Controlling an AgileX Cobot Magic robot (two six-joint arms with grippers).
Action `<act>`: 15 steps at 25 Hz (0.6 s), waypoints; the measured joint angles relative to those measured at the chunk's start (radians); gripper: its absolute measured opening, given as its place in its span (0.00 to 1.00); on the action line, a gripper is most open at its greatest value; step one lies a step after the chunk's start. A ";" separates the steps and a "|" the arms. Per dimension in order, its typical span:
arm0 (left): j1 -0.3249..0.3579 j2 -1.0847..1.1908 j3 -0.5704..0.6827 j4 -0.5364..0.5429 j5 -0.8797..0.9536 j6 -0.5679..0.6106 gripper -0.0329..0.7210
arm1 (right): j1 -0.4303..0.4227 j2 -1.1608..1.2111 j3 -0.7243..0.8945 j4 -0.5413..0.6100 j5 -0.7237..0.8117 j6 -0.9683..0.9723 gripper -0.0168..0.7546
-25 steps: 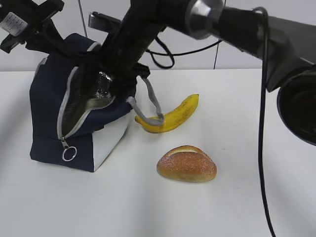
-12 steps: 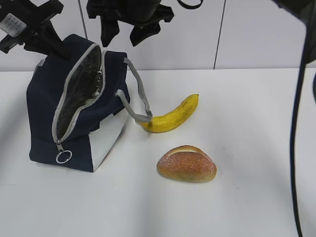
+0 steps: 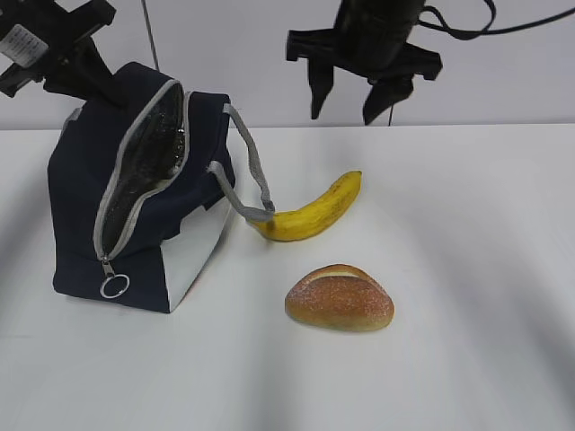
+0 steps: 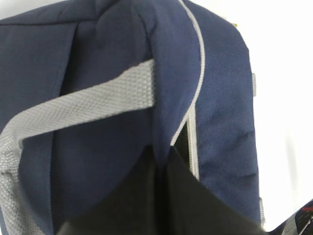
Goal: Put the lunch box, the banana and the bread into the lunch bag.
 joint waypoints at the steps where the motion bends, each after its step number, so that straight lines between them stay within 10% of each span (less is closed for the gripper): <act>1: 0.000 0.000 0.000 0.000 0.000 0.000 0.04 | -0.016 0.000 0.020 -0.002 0.000 0.029 0.66; 15: 0.000 0.000 0.000 0.000 0.000 0.000 0.04 | -0.034 0.120 0.071 0.028 -0.017 0.368 0.66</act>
